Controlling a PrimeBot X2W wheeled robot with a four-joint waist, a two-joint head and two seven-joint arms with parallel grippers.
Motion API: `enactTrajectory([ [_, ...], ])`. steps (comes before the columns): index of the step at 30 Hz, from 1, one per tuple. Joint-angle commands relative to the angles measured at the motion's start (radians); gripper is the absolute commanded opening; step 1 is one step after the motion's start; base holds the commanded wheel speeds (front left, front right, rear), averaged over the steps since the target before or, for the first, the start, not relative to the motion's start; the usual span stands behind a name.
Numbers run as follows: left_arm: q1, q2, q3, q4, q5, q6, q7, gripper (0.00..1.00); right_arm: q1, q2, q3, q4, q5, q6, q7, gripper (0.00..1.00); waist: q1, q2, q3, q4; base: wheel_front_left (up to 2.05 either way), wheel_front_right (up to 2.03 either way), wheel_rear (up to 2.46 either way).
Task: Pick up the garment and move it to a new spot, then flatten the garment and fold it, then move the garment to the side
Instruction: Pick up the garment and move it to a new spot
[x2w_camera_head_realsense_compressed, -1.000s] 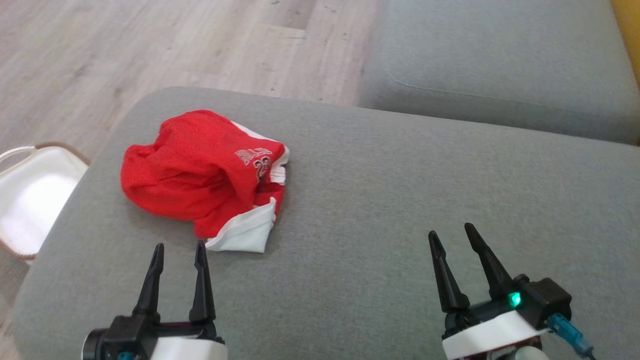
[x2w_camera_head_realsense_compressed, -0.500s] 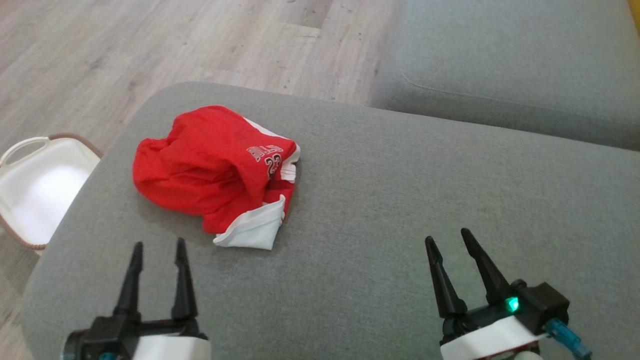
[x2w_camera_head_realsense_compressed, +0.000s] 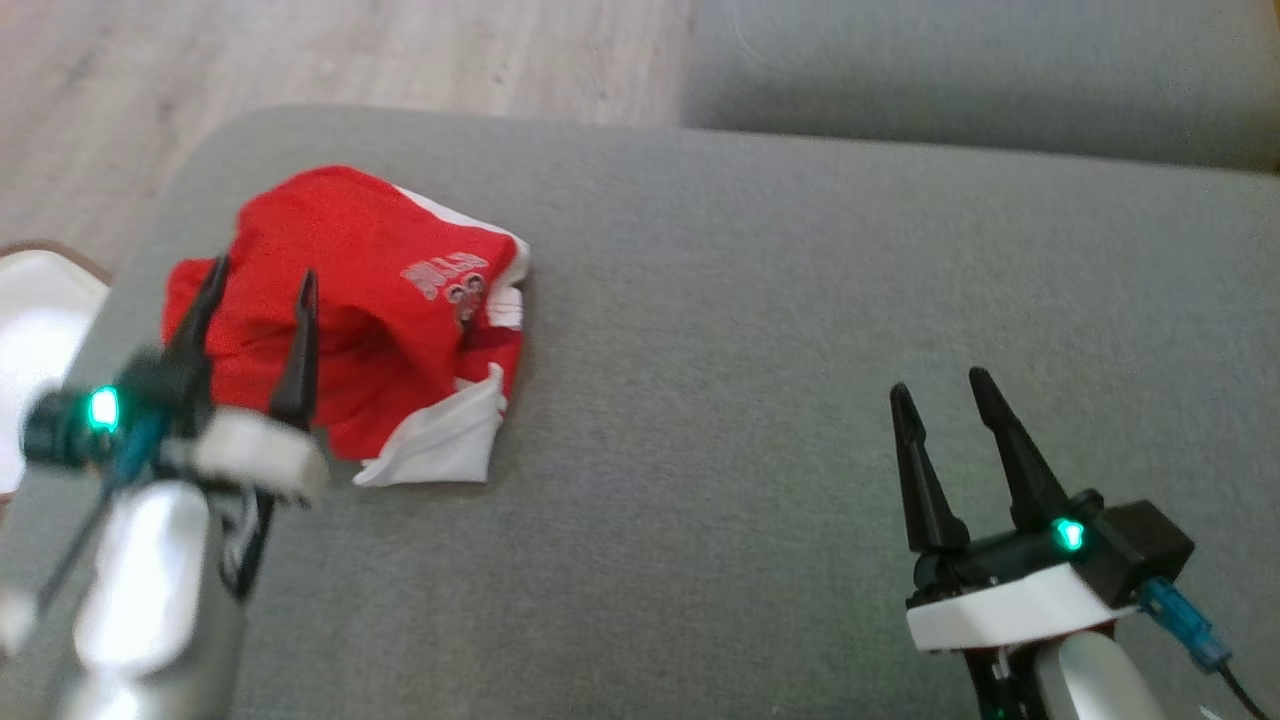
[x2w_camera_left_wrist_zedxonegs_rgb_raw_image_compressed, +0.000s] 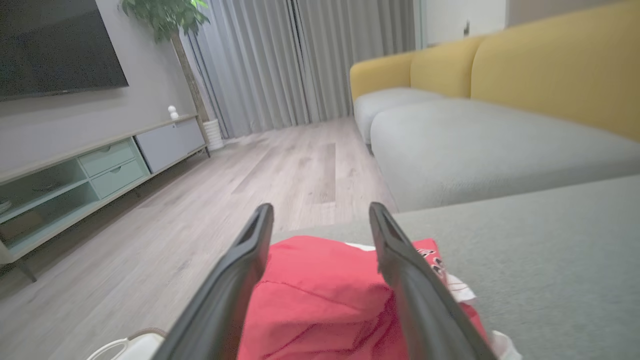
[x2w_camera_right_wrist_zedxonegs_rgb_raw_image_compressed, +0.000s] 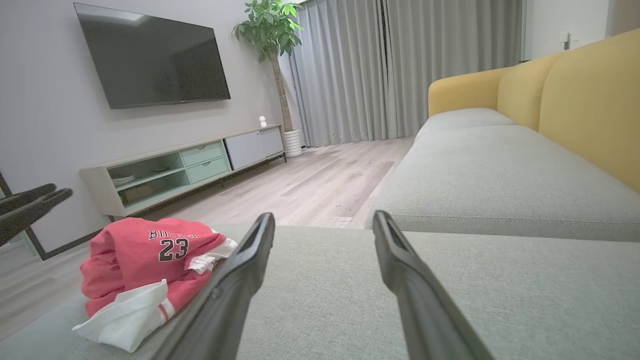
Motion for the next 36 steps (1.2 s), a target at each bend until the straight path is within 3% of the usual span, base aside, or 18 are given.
enactTrajectory([
  [1, -0.114, 0.060, -0.006, 0.035, 0.003, -0.004, 0.055, 1.00, -0.045, -0.008, 0.020, -0.040, -0.008, -0.001, -0.011, 1.00, -0.0003, 0.0000, 0.046, -0.036, 0.00, 0.00, 0.00],
  [9, -0.338, 0.179, -0.217, 0.305, -0.127, -0.007, 0.317, 1.00, -0.078, -0.008, 0.024, -0.045, -0.009, -0.001, -0.011, 1.00, -0.0003, 0.0000, 0.109, -0.095, 0.00, 0.00, 0.00],
  [13, -0.372, 0.212, -0.265, 0.382, -0.168, -0.007, 0.366, 1.00, -0.084, -0.008, 0.019, -0.047, -0.006, -0.001, -0.011, 1.00, -0.0003, 0.0000, 0.126, -0.110, 0.00, 0.00, 0.00],
  [14, -0.375, 0.215, -0.274, 0.397, -0.179, -0.007, 0.370, 0.33, -0.084, -0.008, 0.019, -0.047, -0.005, -0.001, -0.011, 1.00, -0.0003, 0.0000, 0.127, -0.111, 0.00, 0.00, 0.00],
  [15, -0.378, 0.219, -0.285, 0.405, -0.188, -0.007, 0.366, 0.00, -0.084, -0.008, 0.018, -0.047, -0.005, -0.001, -0.011, 1.00, -0.0003, 0.0000, 0.128, -0.112, 0.00, 0.00, 0.00],
  [20, -0.390, 0.225, -0.313, 0.418, -0.247, -0.007, 0.306, 0.00, -0.084, -0.008, 0.017, -0.038, -0.001, -0.001, -0.011, 1.00, -0.0003, 0.0000, 0.114, -0.112, 0.00, 0.00, 0.00],
  [27, -0.420, 0.197, -0.266, 0.357, -0.352, -0.007, 0.089, 0.00, -0.076, -0.008, 0.027, -0.022, 0.010, -0.001, -0.011, 1.00, -0.0003, 0.0000, 0.069, -0.114, 0.00, 0.00, 0.00],
  [31, -0.422, 0.189, -0.260, 0.266, -0.439, -0.007, -0.027, 0.00, -0.067, -0.008, 0.032, -0.011, 0.029, -0.001, -0.011, 1.00, -0.0003, 0.0000, 0.031, -0.129, 0.00, 0.00, 0.00],
  [36, -0.400, 0.160, -0.307, 0.087, -0.530, -0.007, -0.058, 0.00, -0.057, -0.008, 0.026, -0.004, 0.058, -0.001, -0.011, 1.00, -0.0003, 0.0000, -0.004, -0.155, 0.00, 0.00, 0.00],
])
